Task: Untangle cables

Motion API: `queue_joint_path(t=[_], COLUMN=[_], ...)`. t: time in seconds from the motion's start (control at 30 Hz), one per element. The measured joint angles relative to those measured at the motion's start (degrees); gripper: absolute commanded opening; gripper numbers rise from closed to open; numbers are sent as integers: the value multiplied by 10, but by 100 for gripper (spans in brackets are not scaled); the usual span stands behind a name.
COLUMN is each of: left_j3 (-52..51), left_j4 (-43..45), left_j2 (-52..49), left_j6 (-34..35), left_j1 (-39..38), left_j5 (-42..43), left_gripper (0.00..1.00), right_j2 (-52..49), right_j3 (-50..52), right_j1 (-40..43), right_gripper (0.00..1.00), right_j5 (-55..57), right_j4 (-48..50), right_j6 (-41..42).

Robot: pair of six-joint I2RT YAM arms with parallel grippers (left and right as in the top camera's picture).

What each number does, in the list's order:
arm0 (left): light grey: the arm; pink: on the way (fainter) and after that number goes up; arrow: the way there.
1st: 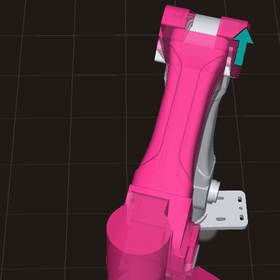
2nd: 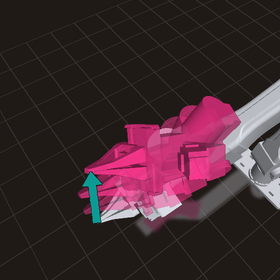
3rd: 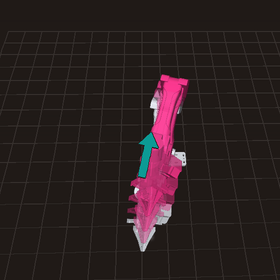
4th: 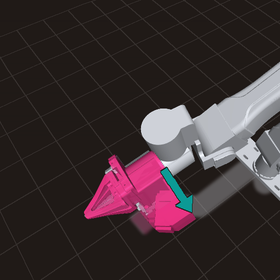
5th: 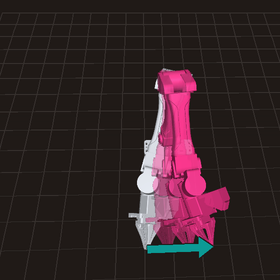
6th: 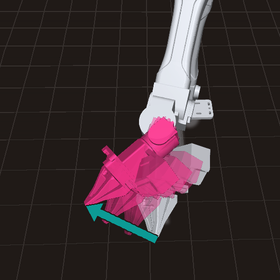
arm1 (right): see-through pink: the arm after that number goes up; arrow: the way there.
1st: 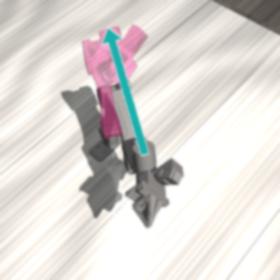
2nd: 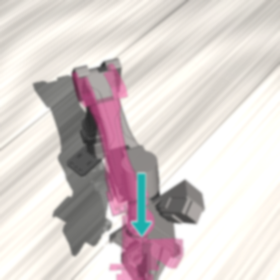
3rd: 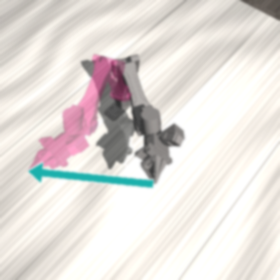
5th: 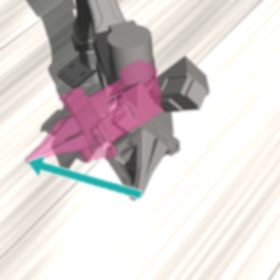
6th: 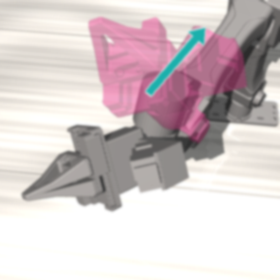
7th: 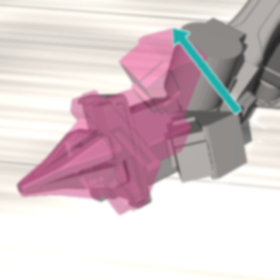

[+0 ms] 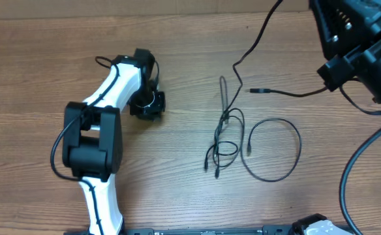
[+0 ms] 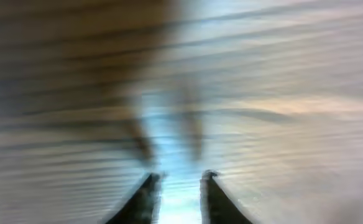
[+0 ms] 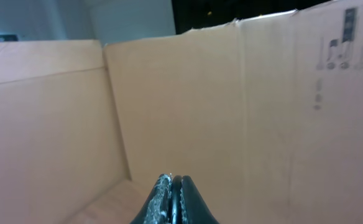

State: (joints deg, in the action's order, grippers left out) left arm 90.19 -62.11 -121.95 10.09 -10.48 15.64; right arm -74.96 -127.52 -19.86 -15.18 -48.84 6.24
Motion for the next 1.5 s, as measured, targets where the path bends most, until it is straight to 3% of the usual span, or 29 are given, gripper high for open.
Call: queue_joint_path(t=[0.07, 0.2, 0.4, 0.6, 0.63, 0.67, 0.7, 0.73, 0.77, 0.93, 1.27, 1.4, 1.5], left_j3=[0, 0, 0, 0, 0, 0, 0, 0, 0, 0, -2, -2, -2], left_j4=[11, 32, 99, 152, 155, 155, 156, 154, 152, 94, -119, -153, -155], left_j2=[32, 68, 71, 71, 71, 71, 71, 71, 71, 71, 71, 71, 71], left_j6=[-23, -37, -2, 49, 56, 65, 70, 76, 80, 89, 126, 161, 183], left_j1=[0, -1, -25, -71, -78, -85, -89, -95, -100, -113, -96, -62, -31], left_j5=[72, 173, 298, 340, 343, 344, 343, 341, 336, 252, -161, -273, -310], left_gripper=[67, 74, 74, 71, 65, 50, 21, 4, 4, 4, 4, 4, 4], right_j2=[-1, -2, -2, -2, -2, -2, -2, -2, -2, -2, 0, 1, 1], right_j3=[0, 0, 0, 0, 0, 0, 0, 0, 0, 0, 0, 0, 0], right_j1=[0, 0, 0, 0, 0, 0, 0, 0, 0, 0, 0, 0, 11], right_gripper=[4, 4, 4, 4, 4, 4, 4, 4, 4, 4, 4, 4, 4], right_j5=[-10, -39, -121, -177, -180, -184, -187, -190, -191, -191, -124, -63, -7], right_j4=[0, 3, 7, 8, 8, 8, 9, 8, 8, 10, 61, 70, 77], right_j6=[0, 0, 0, 0, 0, 0, -1, 0, 0, -1, -1, -2, -8])
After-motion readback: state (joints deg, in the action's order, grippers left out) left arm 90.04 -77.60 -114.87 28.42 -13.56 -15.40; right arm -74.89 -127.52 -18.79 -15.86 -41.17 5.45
